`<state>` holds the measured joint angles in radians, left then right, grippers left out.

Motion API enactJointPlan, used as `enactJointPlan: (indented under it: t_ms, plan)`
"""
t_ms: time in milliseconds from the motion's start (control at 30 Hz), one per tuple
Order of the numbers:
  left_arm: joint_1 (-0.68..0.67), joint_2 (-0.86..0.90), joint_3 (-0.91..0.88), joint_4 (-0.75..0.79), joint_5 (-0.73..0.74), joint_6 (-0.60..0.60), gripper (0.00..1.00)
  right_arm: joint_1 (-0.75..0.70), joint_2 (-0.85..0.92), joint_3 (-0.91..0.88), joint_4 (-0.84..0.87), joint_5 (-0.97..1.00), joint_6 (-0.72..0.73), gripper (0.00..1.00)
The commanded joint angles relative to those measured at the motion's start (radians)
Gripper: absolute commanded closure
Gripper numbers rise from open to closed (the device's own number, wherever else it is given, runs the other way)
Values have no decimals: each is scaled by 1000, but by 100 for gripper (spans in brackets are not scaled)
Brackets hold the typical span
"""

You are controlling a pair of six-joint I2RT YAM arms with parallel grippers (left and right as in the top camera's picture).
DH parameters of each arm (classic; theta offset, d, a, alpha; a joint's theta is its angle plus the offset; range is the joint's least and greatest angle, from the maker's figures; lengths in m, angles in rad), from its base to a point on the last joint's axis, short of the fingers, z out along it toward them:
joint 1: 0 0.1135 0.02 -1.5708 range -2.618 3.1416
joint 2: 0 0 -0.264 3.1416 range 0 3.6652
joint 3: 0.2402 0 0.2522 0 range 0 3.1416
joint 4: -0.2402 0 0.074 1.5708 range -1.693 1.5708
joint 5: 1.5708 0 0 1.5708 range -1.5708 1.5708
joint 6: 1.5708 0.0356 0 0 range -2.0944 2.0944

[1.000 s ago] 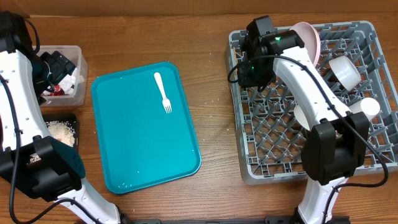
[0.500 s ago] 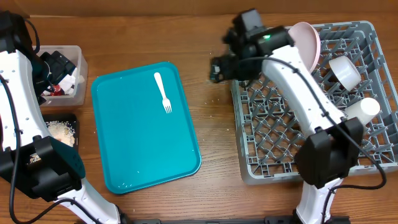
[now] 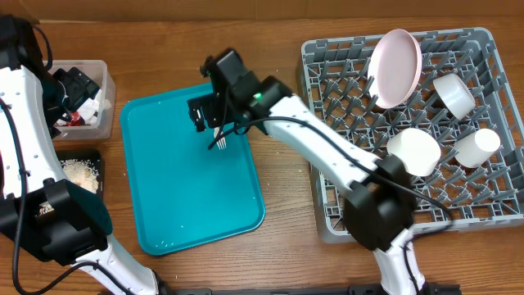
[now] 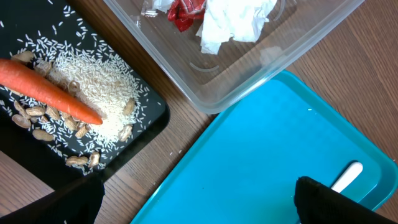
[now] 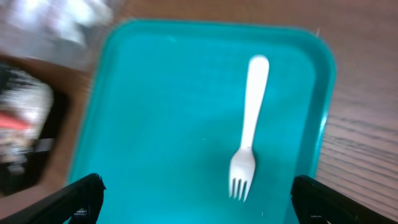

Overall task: Sort waste into correct bins and load items into the dishwasher rack
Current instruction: 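Move the right gripper back over the white fork on the tray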

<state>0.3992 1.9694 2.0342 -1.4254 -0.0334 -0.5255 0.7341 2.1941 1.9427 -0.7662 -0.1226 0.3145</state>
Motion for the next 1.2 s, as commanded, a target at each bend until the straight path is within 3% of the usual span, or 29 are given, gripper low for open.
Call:
enactJointPlan:
  t_ms: [0, 300, 733, 1033, 1167]
  plan:
    - [0, -21, 14, -3, 8, -17, 0, -11, 98, 6, 27, 43, 11, 0]
    - [0, -21, 14, -3, 8, -17, 0, -4, 185, 6, 112, 104, -23, 0]
    - [0, -21, 14, -3, 8, -17, 0, 97, 279, 6, 152, 248, -30, 8]
    - [0, -21, 14, -3, 8, -17, 0, 126, 335, 6, 140, 330, -25, 25]
    - [0, -21, 14, -3, 8, -17, 0, 123, 340, 6, 123, 358, -3, 40]
